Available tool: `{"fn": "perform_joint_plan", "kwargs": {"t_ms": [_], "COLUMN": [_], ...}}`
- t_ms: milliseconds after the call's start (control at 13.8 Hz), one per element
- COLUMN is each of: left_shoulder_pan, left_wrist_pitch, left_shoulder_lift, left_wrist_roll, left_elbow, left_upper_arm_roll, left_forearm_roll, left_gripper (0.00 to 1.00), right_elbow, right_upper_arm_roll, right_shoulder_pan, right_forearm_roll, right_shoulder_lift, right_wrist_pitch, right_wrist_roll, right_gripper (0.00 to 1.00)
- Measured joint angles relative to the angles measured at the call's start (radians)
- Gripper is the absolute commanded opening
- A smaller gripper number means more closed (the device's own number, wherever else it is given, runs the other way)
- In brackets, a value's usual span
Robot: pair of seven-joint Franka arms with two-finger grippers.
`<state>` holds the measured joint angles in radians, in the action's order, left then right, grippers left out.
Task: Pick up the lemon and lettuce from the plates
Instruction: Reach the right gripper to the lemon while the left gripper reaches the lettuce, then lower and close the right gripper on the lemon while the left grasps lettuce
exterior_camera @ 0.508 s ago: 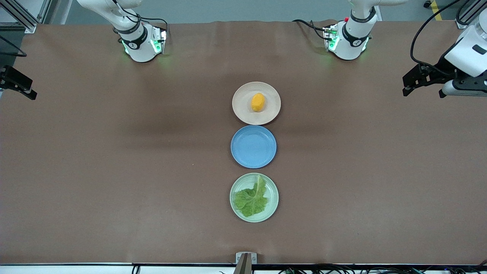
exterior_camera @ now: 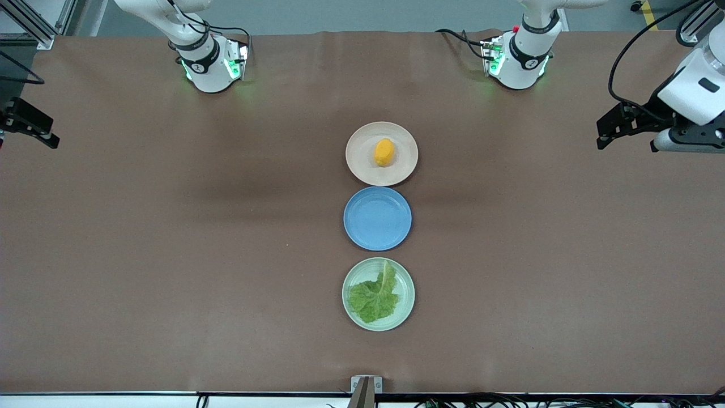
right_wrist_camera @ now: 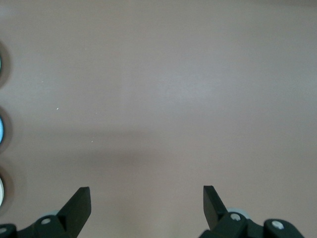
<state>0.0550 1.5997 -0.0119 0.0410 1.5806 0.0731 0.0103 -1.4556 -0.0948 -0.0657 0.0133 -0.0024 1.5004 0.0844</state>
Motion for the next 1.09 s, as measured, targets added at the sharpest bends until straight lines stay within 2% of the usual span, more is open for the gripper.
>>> {"fn": "perform_joint_plan", "kwargs": {"t_ms": [218,508,798,1016,1089], "left_shoulder_pan": [0.058,0.179,0.319,0.413,0.429], "left_wrist_pitch": [0.111,0.395,0.676,0.879,0.94], "left_shoulder_lift": [0.136,0.368,0.559,0.695,0.734], "left_wrist_roll": [0.003,0.029,0.214,0.324,0.329], "left_elbow": [-0.04,-0.061,-0.096,-0.144,-0.151], "left_upper_arm_roll": [0.012,0.018,0.019,0.01,0.004], "left_forearm_roll": [0.0,0.0,0.004,0.01,0.011], "left_gripper": [1.0,1.0,1.0,0.95,0.98], "right_elbow": [-0.037,-0.083,-0.149,-0.253,-0.292], "right_upper_arm_roll": [0.01,0.02,0.021,0.02,0.02], "right_shoulder_pan": [-0.142,-0.433,-0.664,-0.77,-0.798], "right_forearm_roll": [-0.004,-0.005,-0.023,-0.079,-0.091], "right_shoulder_lift": [0.007,0.074,0.203,0.288,0.31], "right_wrist_pitch": [0.006,0.102,0.33,0.561,0.63], "right_wrist_roll": [-0.159,-0.572,-0.888,-0.98,-0.999], "right_gripper": [1.0,1.0,1.0,1.0,1.0]}}
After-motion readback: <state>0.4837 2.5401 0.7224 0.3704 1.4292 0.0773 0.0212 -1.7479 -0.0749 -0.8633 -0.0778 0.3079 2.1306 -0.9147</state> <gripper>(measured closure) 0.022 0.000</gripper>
